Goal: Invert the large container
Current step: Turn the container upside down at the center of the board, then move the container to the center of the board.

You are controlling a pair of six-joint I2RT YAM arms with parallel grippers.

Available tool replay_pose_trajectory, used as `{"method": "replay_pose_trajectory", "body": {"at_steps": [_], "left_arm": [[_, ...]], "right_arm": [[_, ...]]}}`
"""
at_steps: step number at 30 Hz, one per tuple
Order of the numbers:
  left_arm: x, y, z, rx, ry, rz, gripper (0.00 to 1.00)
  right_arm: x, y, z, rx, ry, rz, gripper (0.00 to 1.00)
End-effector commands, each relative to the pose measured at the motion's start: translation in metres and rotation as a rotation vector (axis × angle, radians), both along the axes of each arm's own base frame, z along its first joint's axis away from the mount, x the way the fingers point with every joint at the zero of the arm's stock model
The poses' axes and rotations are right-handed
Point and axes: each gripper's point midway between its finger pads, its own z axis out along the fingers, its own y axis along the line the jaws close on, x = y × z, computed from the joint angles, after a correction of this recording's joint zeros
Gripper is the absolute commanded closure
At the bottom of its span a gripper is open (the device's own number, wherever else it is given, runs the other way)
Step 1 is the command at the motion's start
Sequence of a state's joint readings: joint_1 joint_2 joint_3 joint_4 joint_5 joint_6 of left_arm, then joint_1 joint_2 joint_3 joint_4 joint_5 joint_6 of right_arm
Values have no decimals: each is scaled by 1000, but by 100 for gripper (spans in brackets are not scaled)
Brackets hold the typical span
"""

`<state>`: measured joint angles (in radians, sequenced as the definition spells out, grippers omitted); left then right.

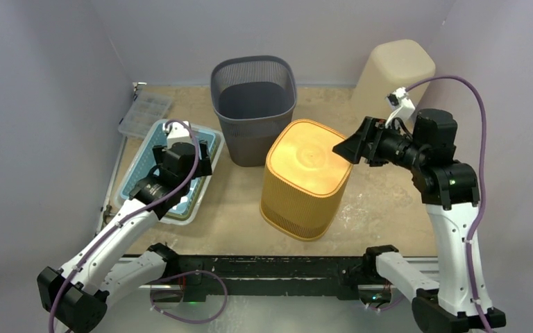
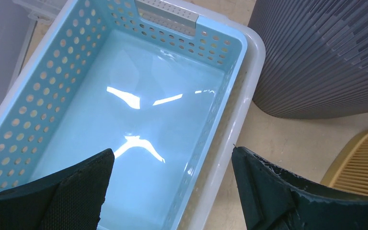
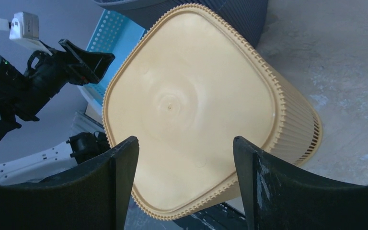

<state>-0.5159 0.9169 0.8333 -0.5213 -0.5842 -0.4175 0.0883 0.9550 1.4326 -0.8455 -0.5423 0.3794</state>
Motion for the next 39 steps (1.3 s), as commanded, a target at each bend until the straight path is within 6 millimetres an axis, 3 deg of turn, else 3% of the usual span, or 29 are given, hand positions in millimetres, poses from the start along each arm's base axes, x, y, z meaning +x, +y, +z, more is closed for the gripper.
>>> {"method": "replay_pose_trajectory", "body": {"at_steps": [1,3,12,21,27,29,39], "left_arm": [[11,2,10,16,-51,8,7],[11,5,12,28,-48,21,2],[4,23,27,32,-114,94,2],[7,21,20,56,-83,94,2],[7,21,18,58,-77,90,3],[7,21,19,57,-79,92,2],[8,20,17,63,-70,87,3]], "right_arm": [[6,3,-2,-76,24,-48,27],[9,13,-1,-79,29,-48,27],[17,66,5,-188,26,-85,29],[-29,134,11,-335,-71,11,27],[-68,143,-4,-482,-142,66,23],[-80,145,-13,-513,-159,101,17],[-82,119,-23,-485,-153,29,15]]}}
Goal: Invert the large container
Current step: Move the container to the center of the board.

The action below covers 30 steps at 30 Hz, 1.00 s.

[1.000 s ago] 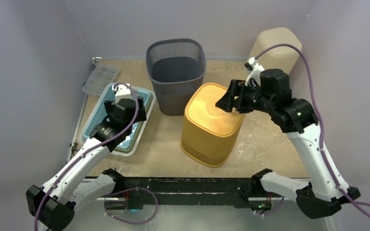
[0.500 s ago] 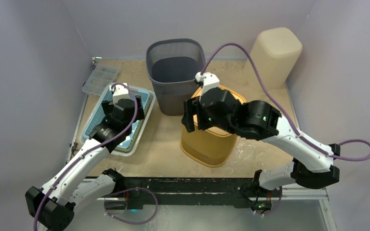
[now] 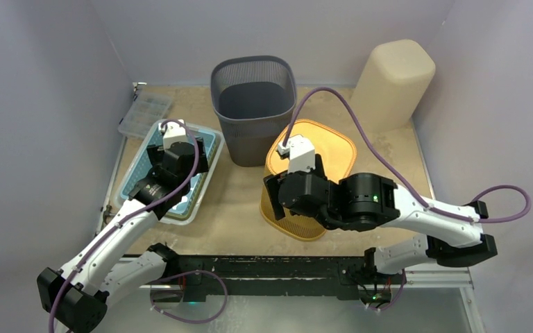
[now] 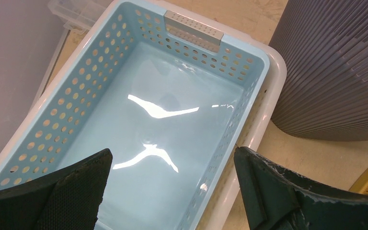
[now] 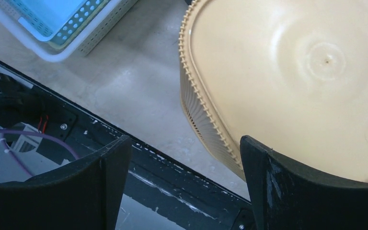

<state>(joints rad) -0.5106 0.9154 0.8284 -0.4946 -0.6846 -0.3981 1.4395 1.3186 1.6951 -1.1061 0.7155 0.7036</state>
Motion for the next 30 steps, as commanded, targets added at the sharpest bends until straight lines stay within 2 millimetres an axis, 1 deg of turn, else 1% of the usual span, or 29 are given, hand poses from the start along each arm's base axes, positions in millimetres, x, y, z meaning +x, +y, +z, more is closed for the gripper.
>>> {"method": "replay_pose_trajectory", "body": {"at_steps": [1,4,7,9,10,12,13,15,16,17,19,20,22,24,26,28,30], "left_arm": [[5,2,8,9,-24,6,3],[5,1,7,9,-20,3,3],[6,0,6,8,-16,-2,3],[6,0,5,9,-13,-3,3],[6,-1,5,9,-11,-4,3],[6,-1,4,8,-10,-3,3],[6,-1,4,7,-9,-5,4],[6,-1,3,6,-7,-6,4],[6,-2,3,5,-6,-7,4],[6,-2,3,4,-6,-8,4],[6,-2,3,4,-6,-9,4],[6,-2,3,4,-6,-10,4],[6,-2,3,4,-5,-9,4],[6,-2,3,5,-5,-9,4],[7,-3,1,6,0,-11,4],[7,-3,1,6,3,-13,4],[7,-3,0,6,5,-14,4]], "right_arm": [[4,-24,16,90,-20,-79,15],[-6,-22,29,188,4,-7,14],[-21,-13,41,297,25,112,12],[-33,-7,41,333,52,192,9],[-37,-4,37,331,67,215,9],[-42,2,21,285,101,233,8],[-42,4,10,248,116,232,8],[-40,3,-13,156,142,194,8],[-41,-1,-26,114,177,162,8],[-38,-5,-36,72,180,130,7],[-30,-16,-46,15,168,40,5],[-24,-25,-46,-3,151,-18,3],[-13,-35,-43,-8,101,-81,1],[-8,-44,-36,30,80,-115,1],[2,-57,-27,90,51,-188,1],[13,-75,-19,160,35,-272,1],[25,-95,-17,215,32,-372,1]]}}
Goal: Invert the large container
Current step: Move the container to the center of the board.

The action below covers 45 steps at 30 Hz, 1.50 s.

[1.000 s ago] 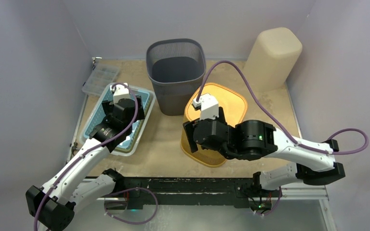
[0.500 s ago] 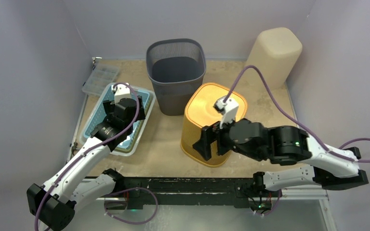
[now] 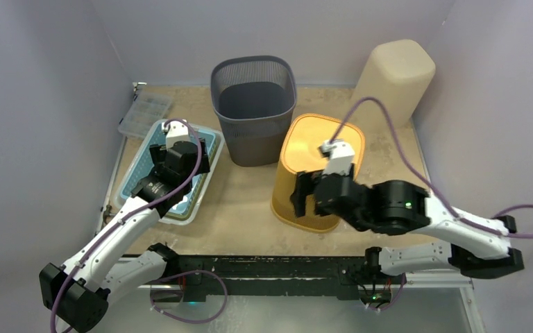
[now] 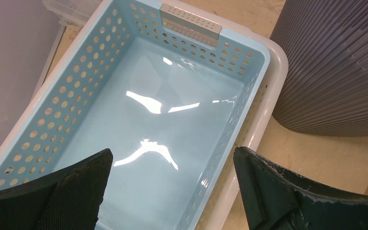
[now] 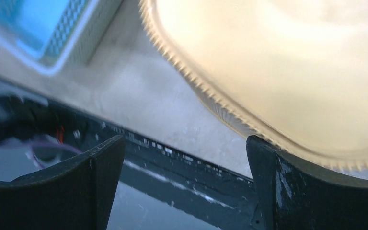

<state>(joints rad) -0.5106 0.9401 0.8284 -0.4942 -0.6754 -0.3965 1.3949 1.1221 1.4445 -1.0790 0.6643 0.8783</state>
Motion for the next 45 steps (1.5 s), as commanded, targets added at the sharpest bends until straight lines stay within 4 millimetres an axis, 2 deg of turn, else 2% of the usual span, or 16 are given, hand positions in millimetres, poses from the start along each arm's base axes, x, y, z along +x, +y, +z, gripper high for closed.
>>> {"method": "replay_pose_trajectory", "body": {"at_steps": [1,3,5,10,12,15,16,19,20,22,24,28,31,36,45], "left_arm": [[5,-1,6,-2,-17,-7,4],[6,-2,5,-3,-14,-10,4],[6,-3,4,-5,-11,-13,4],[7,-5,3,-3,0,-23,5],[7,-5,3,-2,-1,-21,5],[5,-2,6,-2,-11,-12,5],[5,-2,6,-3,-13,-13,5],[6,-2,5,-1,-10,-16,5],[6,-3,6,-2,-11,-18,5],[6,-4,5,-1,-8,-20,5],[6,-3,6,0,-9,-19,5],[6,-4,7,-3,-13,-21,5],[6,-3,6,-3,-12,-22,5],[6,-3,6,-1,-12,-19,5],[6,-4,4,2,-2,-23,5]], "right_arm": [[37,-64,16,111,-74,-315,1],[44,-78,12,123,-69,-382,1],[48,-83,3,97,-52,-411,1],[59,-80,-19,5,4,-447,1],[61,-77,-15,16,3,-452,1],[61,-72,6,89,-7,-430,1],[57,-63,17,131,0,-376,1],[43,-20,59,276,-30,-77,2],[42,-11,75,331,-49,-35,2],[30,9,91,410,-38,83,7],[26,23,98,438,-37,146,11],[51,22,83,319,-40,27,10],[73,23,82,216,-57,-71,11],[104,11,79,34,-104,-242,12],[130,-3,55,-178,-187,-348,9]]}}
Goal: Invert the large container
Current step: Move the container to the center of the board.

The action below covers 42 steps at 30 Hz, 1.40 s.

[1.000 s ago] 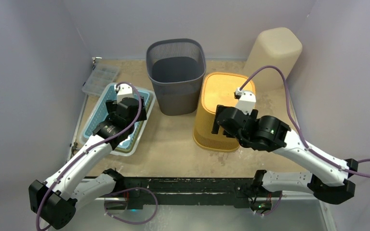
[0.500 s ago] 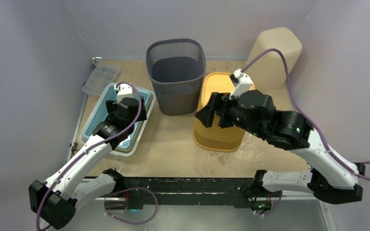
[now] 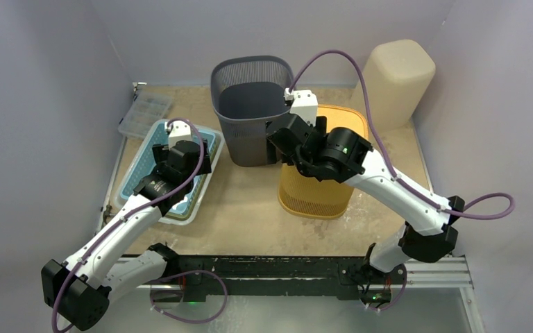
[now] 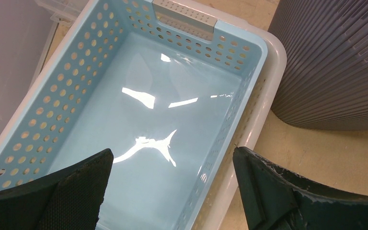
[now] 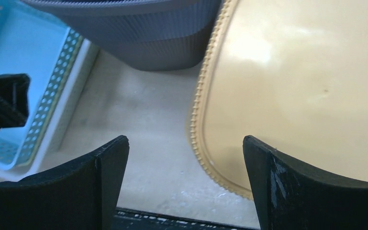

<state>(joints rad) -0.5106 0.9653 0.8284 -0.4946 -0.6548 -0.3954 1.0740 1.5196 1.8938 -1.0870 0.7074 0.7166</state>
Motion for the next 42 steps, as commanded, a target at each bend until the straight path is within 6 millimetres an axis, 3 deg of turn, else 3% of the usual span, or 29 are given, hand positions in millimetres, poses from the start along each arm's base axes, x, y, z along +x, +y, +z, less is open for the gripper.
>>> {"method": "replay_pose_trajectory", "body": {"at_steps": [1,10,15,18,22,26,30,32,34,37,42], "left_arm": [[5,0,11,-1,-30,-7,5],[6,-1,10,-1,-24,-11,5],[6,-2,9,-1,-21,-15,5],[6,-2,9,-1,-20,-16,6],[6,-3,9,-4,-20,-20,6],[6,-3,9,-4,-20,-20,6],[6,-3,10,-5,-23,-20,6],[6,-3,9,-5,-21,-21,6],[6,-4,9,-6,-21,-23,6],[6,-5,9,-9,-20,-27,5],[7,-6,8,-11,-17,-34,6]], "right_arm": [[12,-35,7,-119,-97,-115,8],[35,-108,-52,-288,18,-291,5],[43,-134,-55,-267,31,-317,4],[43,-123,-46,-199,12,-233,3],[37,-98,-9,-30,-55,-80,2],[16,-73,41,178,-146,114,1],[-11,-48,53,318,-132,283,1],[-15,-51,43,329,-93,262,1],[-24,-63,11,304,25,177,1],[-28,-92,-22,247,100,-2,1],[-39,-126,-34,262,74,-154,1]]}}
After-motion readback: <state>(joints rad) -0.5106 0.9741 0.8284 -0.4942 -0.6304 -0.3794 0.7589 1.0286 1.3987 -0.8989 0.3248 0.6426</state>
